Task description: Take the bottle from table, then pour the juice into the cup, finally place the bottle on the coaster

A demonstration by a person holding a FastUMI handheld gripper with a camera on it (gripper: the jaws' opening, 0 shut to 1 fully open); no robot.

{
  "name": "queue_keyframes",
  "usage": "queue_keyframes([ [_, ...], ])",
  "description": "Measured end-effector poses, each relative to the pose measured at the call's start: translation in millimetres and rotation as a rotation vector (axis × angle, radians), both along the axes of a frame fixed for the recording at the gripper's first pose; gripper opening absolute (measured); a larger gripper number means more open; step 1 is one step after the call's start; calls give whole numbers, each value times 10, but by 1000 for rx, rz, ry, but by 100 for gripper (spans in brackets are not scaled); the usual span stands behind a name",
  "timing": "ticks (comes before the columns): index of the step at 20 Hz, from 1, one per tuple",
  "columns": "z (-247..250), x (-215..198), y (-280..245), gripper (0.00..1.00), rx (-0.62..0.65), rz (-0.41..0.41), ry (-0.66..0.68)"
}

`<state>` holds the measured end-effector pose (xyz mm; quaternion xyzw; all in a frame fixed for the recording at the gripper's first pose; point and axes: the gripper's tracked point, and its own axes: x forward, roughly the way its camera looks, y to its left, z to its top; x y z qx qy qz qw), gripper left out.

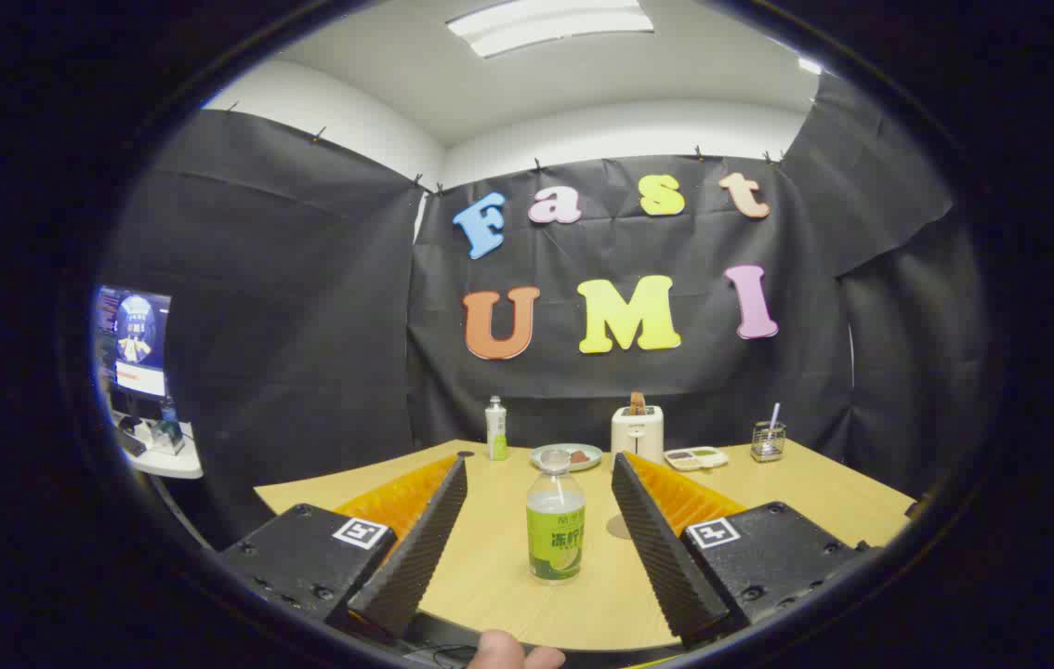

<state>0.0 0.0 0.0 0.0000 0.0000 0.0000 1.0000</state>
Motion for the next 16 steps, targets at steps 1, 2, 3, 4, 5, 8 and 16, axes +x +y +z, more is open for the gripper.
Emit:
queue_keyframes([
  [1, 15, 5, -2, 100, 1, -3, -2],
  [2, 12, 1, -9, 100, 1, -6, -5],
  [3, 19, -3, -15, 100, 0, -10, -6],
  [4, 27, -13, -21, 100, -2, -14, -10],
  [5, 38, -12, -15, 100, -3, -14, -11],
  [8, 24, -10, 1, 100, -4, -15, -11],
  [16, -10, 5, 11, 100, -19, -12, -2],
])
